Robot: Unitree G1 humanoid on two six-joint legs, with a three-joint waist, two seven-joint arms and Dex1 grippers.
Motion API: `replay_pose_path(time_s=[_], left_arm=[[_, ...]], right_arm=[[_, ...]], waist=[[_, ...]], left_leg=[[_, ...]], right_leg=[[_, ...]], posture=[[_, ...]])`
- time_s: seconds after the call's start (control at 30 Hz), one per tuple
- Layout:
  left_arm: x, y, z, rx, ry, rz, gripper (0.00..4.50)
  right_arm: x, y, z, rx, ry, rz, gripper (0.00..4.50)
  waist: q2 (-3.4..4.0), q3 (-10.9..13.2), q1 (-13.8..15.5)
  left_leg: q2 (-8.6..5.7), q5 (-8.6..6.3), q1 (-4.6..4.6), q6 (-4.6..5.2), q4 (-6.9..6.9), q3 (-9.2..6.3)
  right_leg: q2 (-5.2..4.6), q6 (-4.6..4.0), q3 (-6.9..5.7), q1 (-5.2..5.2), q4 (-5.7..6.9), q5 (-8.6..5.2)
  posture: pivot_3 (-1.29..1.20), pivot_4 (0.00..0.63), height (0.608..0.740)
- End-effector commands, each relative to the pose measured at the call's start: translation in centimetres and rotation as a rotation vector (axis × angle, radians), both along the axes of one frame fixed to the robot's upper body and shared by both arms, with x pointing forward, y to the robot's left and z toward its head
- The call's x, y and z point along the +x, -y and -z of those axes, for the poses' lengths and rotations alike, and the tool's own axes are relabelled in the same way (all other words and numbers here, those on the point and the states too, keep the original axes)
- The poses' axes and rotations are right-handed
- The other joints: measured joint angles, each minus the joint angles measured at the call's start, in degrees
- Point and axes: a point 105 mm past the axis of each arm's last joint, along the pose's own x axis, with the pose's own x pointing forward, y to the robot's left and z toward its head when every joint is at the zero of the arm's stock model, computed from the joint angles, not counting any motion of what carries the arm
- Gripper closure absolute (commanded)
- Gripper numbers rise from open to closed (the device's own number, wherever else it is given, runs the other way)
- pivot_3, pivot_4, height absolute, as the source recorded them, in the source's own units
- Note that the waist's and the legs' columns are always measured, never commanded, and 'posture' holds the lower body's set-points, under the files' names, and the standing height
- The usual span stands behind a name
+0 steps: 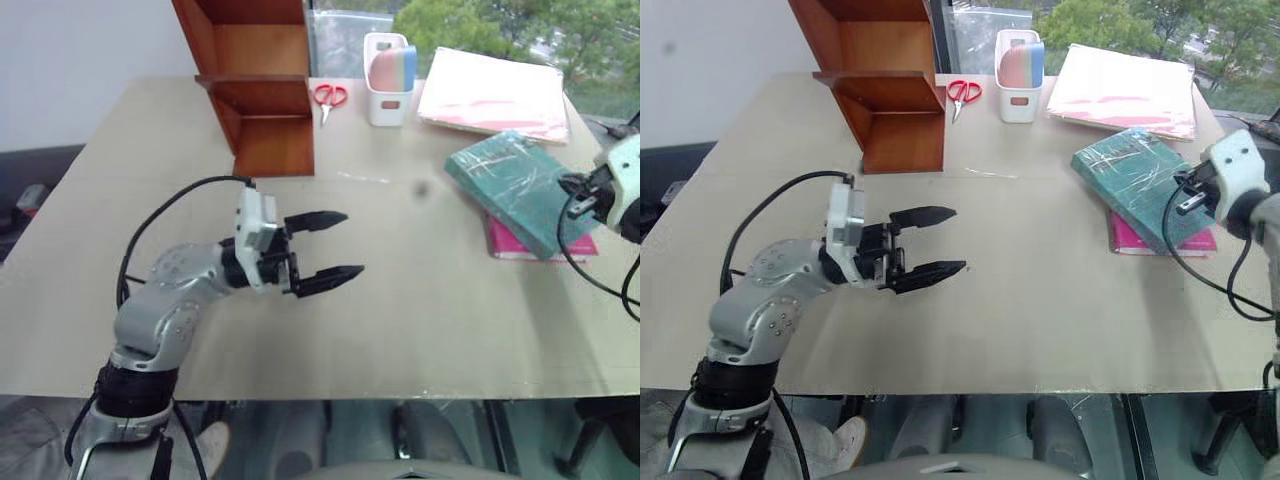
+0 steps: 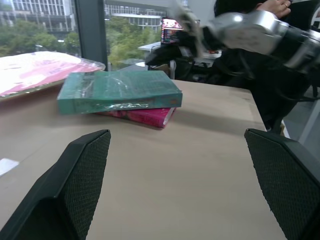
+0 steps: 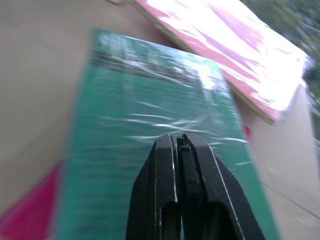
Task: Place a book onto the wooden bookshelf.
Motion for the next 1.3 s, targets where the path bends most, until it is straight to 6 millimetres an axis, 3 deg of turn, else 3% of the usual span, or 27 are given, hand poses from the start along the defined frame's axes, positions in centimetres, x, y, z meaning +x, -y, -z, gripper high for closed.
replay_pose_path(time_s=[0.03,0.23,0.53,0.73,0.87,1.07,1.3], left_arm=[[-0.3,0.3,-0.8,-0.005,0.055,0.002,0.0],[-0.4,0.2,-0.8,-0.008,0.059,-0.026,0.0],[-0.7,0.0,-0.6,-0.016,0.047,-0.075,0.0],[-0.9,-0.1,-0.5,-0.017,0.043,-0.081,0.0],[-0.9,-0.4,-0.5,-0.015,0.049,-0.097,0.0],[-0.9,-0.5,-0.4,-0.014,0.045,-0.1,0.0],[-0.6,-0.6,-0.3,-0.011,0.045,-0.102,0.0]], right_arm=[[2.2,1.8,-0.3,-0.066,-0.03,0.084,4.35],[4.9,2.0,-1.6,-0.141,-0.005,0.173,4.35],[5.2,3.4,-2.9,-0.26,0.039,0.296,4.35],[5.1,3.5,-0.7,-0.309,-0.023,0.303,4.35],[5.2,1.9,1.9,-0.281,-0.105,0.212,4.35],[5.2,1.0,3.2,-0.282,-0.145,0.151,4.35],[5.1,1.4,2.8,-0.256,-0.129,0.166,4.35]], waist=[[0.02,0.01,-0.05],[0.06,0.06,-0.28],[0.11,0.1,0.1],[0.13,0.11,-0.13],[0.12,0.1,-0.41],[0.08,0.07,-1.28],[0.08,0.06,-1.37]], left_leg=[[0.0,-0.01,-0.08,0.01,0.0,0.07],[0.01,0.02,-0.51,-0.04,-0.06,0.32],[0.0,-0.02,-0.5,0.02,-0.06,0.37],[0.01,-0.02,-0.45,0.03,-0.04,0.44],[0.02,-0.02,-0.41,0.03,-0.04,0.46],[0.03,-0.03,-0.29,0.03,0.02,0.47],[0.04,-0.03,-0.23,0.03,0.06,0.47]], right_leg=[[0.0,0.0,0.05,-0.11,0.01,0.0],[-0.01,0.02,0.26,-0.66,0.02,0.02],[-0.03,0.02,0.31,-0.72,0.09,0.02],[-0.03,0.02,0.41,-0.73,0.17,0.03],[-0.02,0.02,0.44,-0.71,0.17,0.03],[-0.01,0.03,0.46,-0.6,0.26,0.04],[0.0,0.03,0.48,-0.59,0.4,0.04]], posture=[[0.0,0.15,0.74],[0.0,0.15,0.74],[0.0,0.15,0.74],[0.0,0.15,0.74],[0.0,0.15,0.74],[0.0,0.15,0.74],[0.0,0.15,0.74]])
